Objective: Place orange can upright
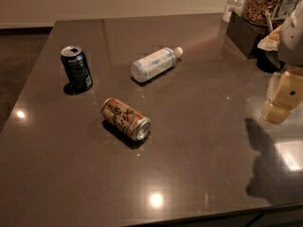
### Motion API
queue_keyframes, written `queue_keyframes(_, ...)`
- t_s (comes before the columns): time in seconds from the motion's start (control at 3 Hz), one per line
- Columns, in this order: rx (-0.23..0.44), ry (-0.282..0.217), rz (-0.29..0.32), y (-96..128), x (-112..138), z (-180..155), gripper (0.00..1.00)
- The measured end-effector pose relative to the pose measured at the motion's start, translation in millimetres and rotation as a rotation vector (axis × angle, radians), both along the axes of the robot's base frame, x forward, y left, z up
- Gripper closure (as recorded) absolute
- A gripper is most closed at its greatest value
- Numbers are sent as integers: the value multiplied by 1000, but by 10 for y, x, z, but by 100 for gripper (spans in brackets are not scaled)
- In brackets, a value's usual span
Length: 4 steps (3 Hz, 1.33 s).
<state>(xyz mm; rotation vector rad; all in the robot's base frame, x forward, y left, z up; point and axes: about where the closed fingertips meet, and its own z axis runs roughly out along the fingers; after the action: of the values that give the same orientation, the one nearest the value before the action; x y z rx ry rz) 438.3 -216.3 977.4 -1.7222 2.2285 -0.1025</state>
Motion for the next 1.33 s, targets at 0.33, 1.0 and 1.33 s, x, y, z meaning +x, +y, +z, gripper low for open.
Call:
queue_keyframes(0.33,0,0,0,0,0,0,0)
queue_keyframes(1.0,76,57,-39,618,251,-51,0)
queue_keyframes(1.33,113,95,-58,1008,388,-134,0)
